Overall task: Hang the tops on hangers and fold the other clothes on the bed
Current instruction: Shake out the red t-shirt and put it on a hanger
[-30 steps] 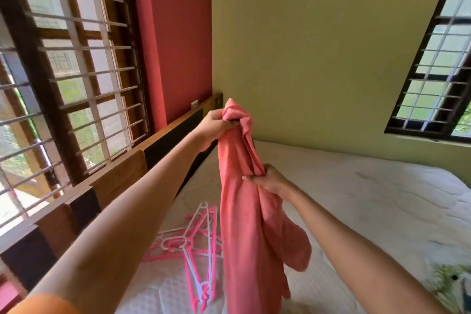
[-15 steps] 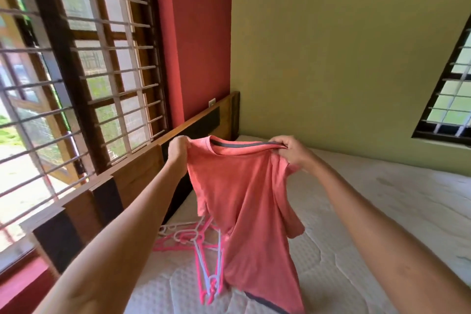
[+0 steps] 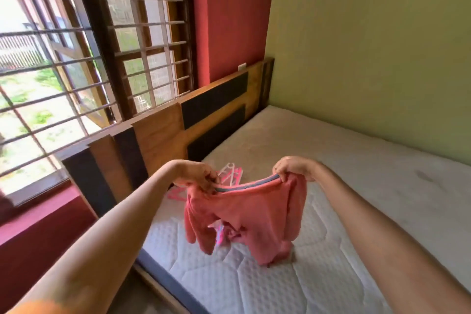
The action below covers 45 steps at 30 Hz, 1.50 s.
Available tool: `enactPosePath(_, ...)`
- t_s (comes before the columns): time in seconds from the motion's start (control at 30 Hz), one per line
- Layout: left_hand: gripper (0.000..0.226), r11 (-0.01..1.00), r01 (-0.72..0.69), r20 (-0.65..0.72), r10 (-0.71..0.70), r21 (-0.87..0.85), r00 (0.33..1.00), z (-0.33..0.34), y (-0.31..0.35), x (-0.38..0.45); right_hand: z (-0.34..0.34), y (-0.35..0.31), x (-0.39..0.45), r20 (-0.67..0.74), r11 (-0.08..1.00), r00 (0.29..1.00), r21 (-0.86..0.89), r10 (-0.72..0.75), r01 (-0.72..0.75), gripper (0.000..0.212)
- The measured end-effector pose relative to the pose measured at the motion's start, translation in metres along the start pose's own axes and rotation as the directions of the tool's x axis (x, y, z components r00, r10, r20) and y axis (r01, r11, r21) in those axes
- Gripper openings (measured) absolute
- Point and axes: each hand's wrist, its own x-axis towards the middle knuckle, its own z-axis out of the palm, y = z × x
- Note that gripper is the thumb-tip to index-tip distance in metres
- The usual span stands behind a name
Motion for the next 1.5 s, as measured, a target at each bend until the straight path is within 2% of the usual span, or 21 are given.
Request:
enactPosePath(0.03,0.019,0.996,0.094,0.05,-0.094,0.008,0.994,0.005,-0.019,0.005,0.013,0.006,0.008,0.048,0.999,0.998,0.002,0.047,-0.047,0.011)
enactPosePath(0.1,0.029,0.964,0.229,-0.031,-0.227,0.136,0.973,0.008,-0.043,0.022,0.034,0.012,0.025,0.025,0.997,0.997,-0.015,0.079,-0.078,0.014)
enactPosePath(0.2,0.026,0.919,0.322,-0.26,-0.261,0.229,0.93,0.015,-0.061,0.047,0.064,0.03,0.064,-0.064,0.988,0.995,-0.132,0.071,-0.079,0.029)
enactPosePath(0.27,0.01,0.899,0.341,-0.306,-0.255,0.275,0.917,0.02,-0.077,0.068,0.088,0.047,0.093,0.024,0.966,0.984,-0.196,0.178,-0.17,0.024)
enactPosePath(0.3,0.019,0.891,0.362,-0.339,-0.263,0.275,0.903,0.024,-0.088,0.079,0.101,0.056,0.106,0.08,0.947,0.966,-0.229,0.248,-0.224,0.022)
enactPosePath(0.33,0.02,0.905,0.37,-0.358,-0.281,0.209,0.89,0.03,-0.098,0.088,0.111,0.06,0.116,0.108,0.93,0.95,-0.262,0.292,-0.256,0.02)
enactPosePath(0.43,0.026,0.915,0.335,-0.326,-0.395,-0.225,0.859,0.039,-0.145,0.116,0.138,0.062,0.155,0.058,0.912,0.953,-0.311,0.299,-0.267,0.003)
enactPosePath(0.5,0.035,0.901,0.35,-0.371,-0.426,-0.257,0.825,0.036,-0.173,0.13,0.154,0.062,0.18,0.155,0.854,0.924,-0.458,0.349,-0.246,0.011)
enactPosePath(0.57,0.036,0.885,0.337,-0.37,-0.444,-0.321,0.816,0.03,-0.201,0.144,0.174,0.056,0.21,0.345,0.774,0.793,-0.588,0.503,-0.235,0.014)
enactPosePath(0.6,0.037,0.884,0.341,-0.363,-0.446,-0.32,0.818,0.028,-0.215,0.152,0.186,0.053,0.225,0.362,0.766,0.757,-0.583,0.544,-0.271,0.015)
enactPosePath(0.63,0.035,0.884,0.352,-0.356,-0.451,-0.309,0.818,0.026,-0.226,0.157,0.195,0.051,0.24,0.356,0.788,0.77,-0.543,0.529,-0.29,0.016)
enactPosePath(0.7,0.025,0.872,0.384,-0.321,-0.473,-0.304,0.821,0.022,-0.241,0.167,0.211,0.046,0.273,0.219,0.843,0.894,-0.475,0.39,-0.252,0.024)
enactPosePath(0.73,0.022,0.87,0.381,-0.317,-0.474,-0.312,0.822,0.019,-0.246,0.172,0.218,0.044,0.288,0.097,0.87,0.937,-0.414,0.337,-0.27,0.022)
enactPosePath(0.77,0.024,0.864,0.376,-0.321,-0.48,-0.336,0.816,0.018,-0.256,0.179,0.228,0.044,0.304,-0.006,0.885,0.944,-0.346,0.33,-0.311,0.019)
enactPosePath(0.83,0.028,0.857,0.356,-0.346,-0.484,-0.372,0.804,0.017,-0.266,0.188,0.244,0.048,0.326,-0.114,0.891,0.93,-0.265,0.35,-0.368,0.023)
enactPosePath(0.93,0.027,0.85,0.345,-0.352,-0.489,-0.397,0.798,0.019,-0.281,0.203,0.266,0.053,0.351,-0.131,0.883,0.927,-0.281,0.352,-0.376,0.033)
enactPosePath(1.03,0.039,0.827,0.336,-0.351,-0.51,-0.45,0.786,0.021,-0.289,0.208,0.279,0.061,0.364,-0.207,0.869,0.908,-0.275,0.365,-0.412,0.03)
enactPosePath(1.17,0.041,0.816,0.315,-0.341,-0.508,-0.484,0.791,0.017,-0.283,0.203,0.275,0.063,0.36,-0.23,0.872,0.886,-0.197,0.404,-0.448,0.027)
enactPosePath(1.27,0.037,0.829,0.223,-0.388,-0.455,-0.512,0.801,0.014,-0.258,0.201,0.254,0.055,0.341,-0.282,0.894,0.861,-0.026,0.423,-0.448,0.019)
enactPosePath(1.37,0.016,0.842,0.131,-0.429,-0.393,-0.524,0.814,0.007,-0.215,0.207,0.227,0.043,0.321,-0.329,0.903,0.843,0.086,0.425,-0.422,0.018)
enactPosePath(1.5,0.025,0.94,0.077,-0.478,-0.238,-0.331,0.846,-0.009,-0.153,0.21,0.185,0.024,0.285,-0.417,0.945,0.85,0.09,0.322,-0.314,0.025)
